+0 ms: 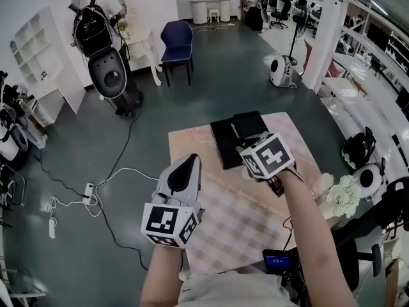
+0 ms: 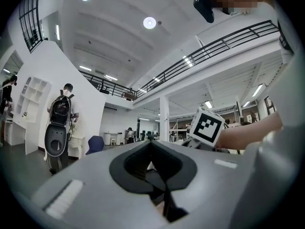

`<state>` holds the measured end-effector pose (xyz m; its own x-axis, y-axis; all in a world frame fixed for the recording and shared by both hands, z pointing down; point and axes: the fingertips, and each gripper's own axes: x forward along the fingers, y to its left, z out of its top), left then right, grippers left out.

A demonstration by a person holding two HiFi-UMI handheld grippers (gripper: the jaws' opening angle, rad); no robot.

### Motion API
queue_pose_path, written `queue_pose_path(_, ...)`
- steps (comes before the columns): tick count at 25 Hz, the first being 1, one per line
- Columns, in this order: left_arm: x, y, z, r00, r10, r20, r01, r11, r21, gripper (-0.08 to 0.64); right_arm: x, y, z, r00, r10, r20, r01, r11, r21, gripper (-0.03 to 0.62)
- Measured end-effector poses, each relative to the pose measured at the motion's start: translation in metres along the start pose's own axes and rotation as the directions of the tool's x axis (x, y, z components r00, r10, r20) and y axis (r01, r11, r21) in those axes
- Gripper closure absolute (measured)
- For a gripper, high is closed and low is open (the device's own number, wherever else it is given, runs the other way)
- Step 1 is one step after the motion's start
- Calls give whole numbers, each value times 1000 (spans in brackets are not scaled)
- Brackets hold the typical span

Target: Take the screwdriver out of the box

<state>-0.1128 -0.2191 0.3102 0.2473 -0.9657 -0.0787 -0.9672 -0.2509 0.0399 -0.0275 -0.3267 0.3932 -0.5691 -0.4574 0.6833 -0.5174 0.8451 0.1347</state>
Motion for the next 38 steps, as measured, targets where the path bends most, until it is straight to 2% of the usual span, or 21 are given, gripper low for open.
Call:
queue_pose_path(6, -9, -3, 12, 999, -18, 26, 18, 1000, 7, 551, -46, 15, 10, 985, -57, 161, 56, 998, 9, 509)
queue_pose_path(11, -16, -11, 19, 998, -35, 43, 35, 999, 12, 549, -83, 21, 10, 954, -135, 269, 136, 991, 17, 509)
queue_pose_path(15, -24, -11, 26, 998, -41, 57, 40, 999, 20, 549, -107, 21, 5, 911, -206, 357, 193, 979, 73, 509)
queue_pose_path(20, -32, -11, 33, 996, -27, 83, 24, 999, 42, 549, -143, 18, -5, 837, -284, 467, 258, 959, 121, 509)
queue_pose_path(24, -37, -13, 38, 994, -19, 104, 10, 996, 88, 549, -174, 14, -19, 791, -349, 503, 319, 936, 148, 509)
queue_pose_path(28, -41, -15, 49, 991, -10, 132, -3, 995, 103, 549, -200, 15, -30, 754, -405, 518, 363, 913, 187, 509)
queue_pose_path(36, -50, -3, 67, 985, 1, 175, -20, 994, 109, 549, -218, 26, -22, 694, -444, 566, 387, 894, 226, 509)
queue_pose_path(38, -52, 1, 71, 984, 5, 180, -24, 994, 107, 549, -219, 28, -18, 687, -452, 569, 398, 889, 226, 509)
